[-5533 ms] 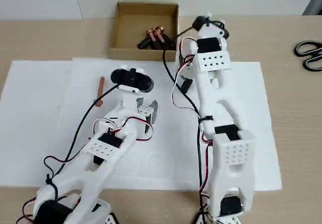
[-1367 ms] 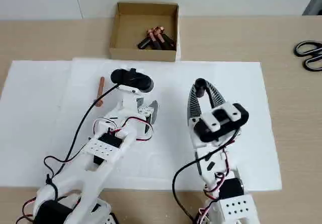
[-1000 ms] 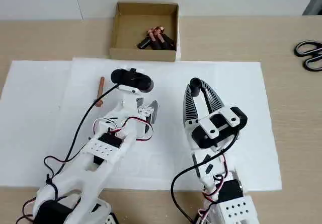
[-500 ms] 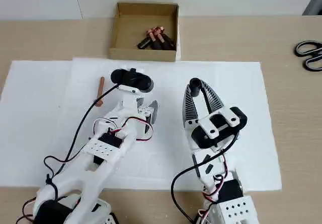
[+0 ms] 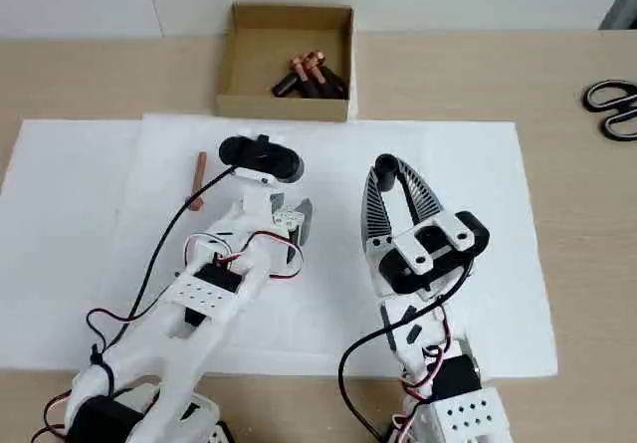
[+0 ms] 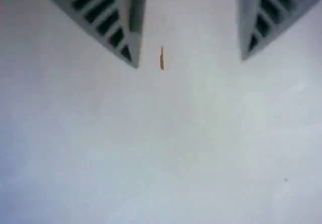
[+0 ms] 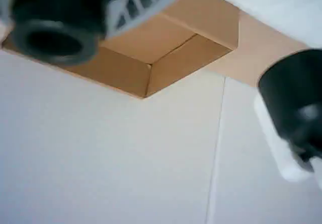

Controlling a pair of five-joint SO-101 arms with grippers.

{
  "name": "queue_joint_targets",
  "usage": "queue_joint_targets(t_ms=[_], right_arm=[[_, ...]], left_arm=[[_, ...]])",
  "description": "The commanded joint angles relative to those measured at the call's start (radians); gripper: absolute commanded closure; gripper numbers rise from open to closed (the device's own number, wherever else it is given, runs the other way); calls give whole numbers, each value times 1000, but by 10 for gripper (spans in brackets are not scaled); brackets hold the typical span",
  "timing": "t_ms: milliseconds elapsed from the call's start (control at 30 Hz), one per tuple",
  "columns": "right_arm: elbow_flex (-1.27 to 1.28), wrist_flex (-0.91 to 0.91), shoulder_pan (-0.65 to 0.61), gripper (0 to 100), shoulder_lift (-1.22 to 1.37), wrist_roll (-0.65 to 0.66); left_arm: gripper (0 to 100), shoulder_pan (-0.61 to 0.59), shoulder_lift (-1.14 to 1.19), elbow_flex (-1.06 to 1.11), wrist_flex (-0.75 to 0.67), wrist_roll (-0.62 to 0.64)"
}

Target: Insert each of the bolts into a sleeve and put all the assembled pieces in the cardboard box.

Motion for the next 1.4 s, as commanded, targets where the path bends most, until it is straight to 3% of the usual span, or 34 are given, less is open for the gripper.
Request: queue_joint_targets(t_ms=[0,433,633,733,900,1067,1233,1367], right_arm=[[8,19,-5,995,-16,6],[8,94,-4,995,-22,6],[8,96,-2,995,-22,6],[8,96,-2,995,-22,6],[8,96,-2,995,-22,8],[8,96,-4,995,-22,8],[8,96,-4,995,-22,8],[8,96,-4,995,-22,8]], left_arm=[[874,-8,-6,-15,-26,2],[874,38,-6,-15,-25,0],[874,6,-6,-16,0,5],[874,-101,-8,-74,170,0],[877,-245,3,-403,666,-147],[877,-327,83,-727,951,-161],[877,-354,361,-1043,1240,-252],[877,-367,644,-1316,1452,-245]])
